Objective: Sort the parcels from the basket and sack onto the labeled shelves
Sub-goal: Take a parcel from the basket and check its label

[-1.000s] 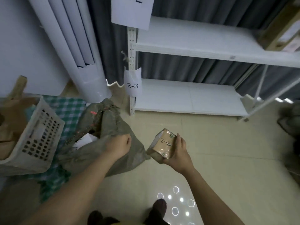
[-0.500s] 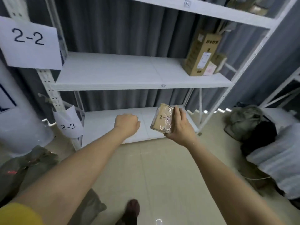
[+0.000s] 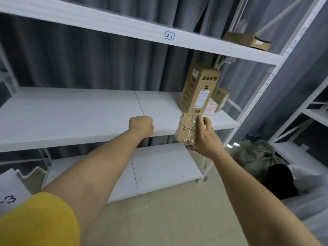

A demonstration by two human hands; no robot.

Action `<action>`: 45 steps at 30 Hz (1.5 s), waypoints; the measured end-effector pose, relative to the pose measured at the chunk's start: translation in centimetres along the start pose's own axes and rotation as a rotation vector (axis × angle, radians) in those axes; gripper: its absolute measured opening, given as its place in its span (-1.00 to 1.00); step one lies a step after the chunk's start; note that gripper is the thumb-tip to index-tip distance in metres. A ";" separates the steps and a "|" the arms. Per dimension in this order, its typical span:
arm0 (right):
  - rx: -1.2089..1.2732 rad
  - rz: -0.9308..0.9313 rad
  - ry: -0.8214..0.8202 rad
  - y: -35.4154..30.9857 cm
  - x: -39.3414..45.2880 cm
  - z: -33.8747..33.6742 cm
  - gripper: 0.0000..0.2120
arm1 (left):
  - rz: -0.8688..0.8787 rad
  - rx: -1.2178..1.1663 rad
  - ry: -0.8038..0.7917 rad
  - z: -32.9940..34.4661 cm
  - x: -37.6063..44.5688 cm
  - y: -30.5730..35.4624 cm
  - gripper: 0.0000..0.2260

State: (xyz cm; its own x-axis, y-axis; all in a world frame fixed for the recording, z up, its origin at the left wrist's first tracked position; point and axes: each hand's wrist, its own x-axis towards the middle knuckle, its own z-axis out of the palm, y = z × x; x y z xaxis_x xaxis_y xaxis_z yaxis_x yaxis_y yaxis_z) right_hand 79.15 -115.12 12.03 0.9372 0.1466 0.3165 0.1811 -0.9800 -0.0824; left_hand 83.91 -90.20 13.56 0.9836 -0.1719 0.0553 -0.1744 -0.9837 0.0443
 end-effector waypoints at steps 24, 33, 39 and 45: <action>0.302 -0.470 -0.024 18.1 24.8 17.4 0.22 | -0.082 -0.727 0.043 9.8 24.0 13.7 -0.29; 0.444 -0.513 -0.029 19.8 23.2 18.1 -0.11 | -0.035 -0.511 0.250 12.9 25.4 14.6 -0.53; 0.544 -0.408 -0.002 21.7 21.5 19.2 -0.34 | -0.083 -0.438 0.218 13.6 25.3 15.8 -0.54; 0.710 -0.094 -0.035 23.0 20.5 20.0 -0.63 | -0.181 -0.203 0.164 13.5 26.4 17.9 -0.53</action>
State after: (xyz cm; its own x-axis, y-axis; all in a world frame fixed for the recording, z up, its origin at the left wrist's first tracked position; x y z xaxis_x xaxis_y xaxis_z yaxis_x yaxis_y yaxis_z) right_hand 108.51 -132.00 -2.27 0.9148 0.2422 0.3233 0.4010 -0.6403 -0.6551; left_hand 107.36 -113.09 2.33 0.9816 0.0323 0.1882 -0.0193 -0.9639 0.2657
